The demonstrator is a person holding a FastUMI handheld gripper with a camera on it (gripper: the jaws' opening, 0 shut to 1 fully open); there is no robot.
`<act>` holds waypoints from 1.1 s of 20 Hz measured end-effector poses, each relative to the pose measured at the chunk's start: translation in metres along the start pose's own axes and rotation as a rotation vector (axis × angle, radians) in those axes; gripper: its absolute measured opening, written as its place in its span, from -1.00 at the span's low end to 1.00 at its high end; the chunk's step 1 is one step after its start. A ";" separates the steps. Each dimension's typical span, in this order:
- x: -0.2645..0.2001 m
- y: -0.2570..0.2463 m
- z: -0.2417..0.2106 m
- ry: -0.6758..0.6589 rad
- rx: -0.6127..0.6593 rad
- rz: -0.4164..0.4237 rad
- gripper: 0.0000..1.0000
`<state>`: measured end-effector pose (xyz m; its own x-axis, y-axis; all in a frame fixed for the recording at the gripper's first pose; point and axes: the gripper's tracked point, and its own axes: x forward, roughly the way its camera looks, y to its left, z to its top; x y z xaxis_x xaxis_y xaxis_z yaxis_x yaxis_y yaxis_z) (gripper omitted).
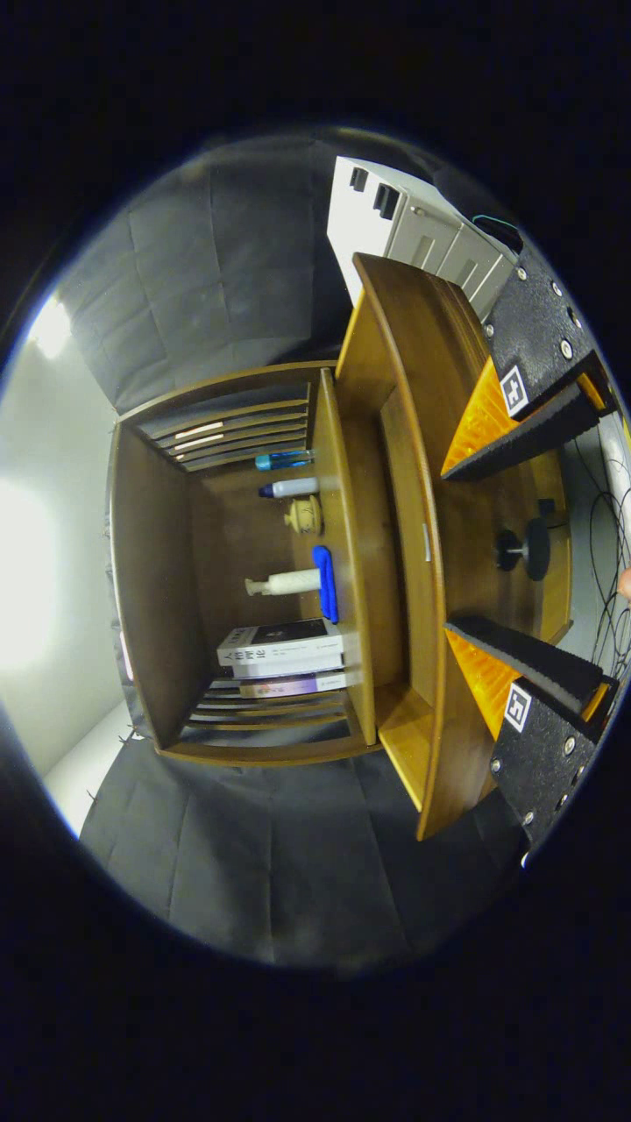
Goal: Pull open the drawer, take out the items inside it, and place them on the countertop above the cabinet.
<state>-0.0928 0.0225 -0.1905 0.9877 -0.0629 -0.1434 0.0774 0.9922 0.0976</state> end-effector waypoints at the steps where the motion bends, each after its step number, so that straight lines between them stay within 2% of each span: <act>1: 0.002 0.002 0.009 0.004 -0.007 0.007 0.89; 10: 0.054 0.005 0.067 0.098 -0.180 -0.087 0.89; 13: 0.078 0.004 0.061 0.199 -0.206 -0.131 0.90; 17: 0.096 -0.010 0.024 0.402 -0.190 -0.189 0.89; 22: 0.121 -0.015 -0.008 0.583 -0.168 -0.220 0.89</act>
<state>0.0241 0.0004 -0.2169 0.7115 -0.2450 -0.6586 0.2003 0.9691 -0.1442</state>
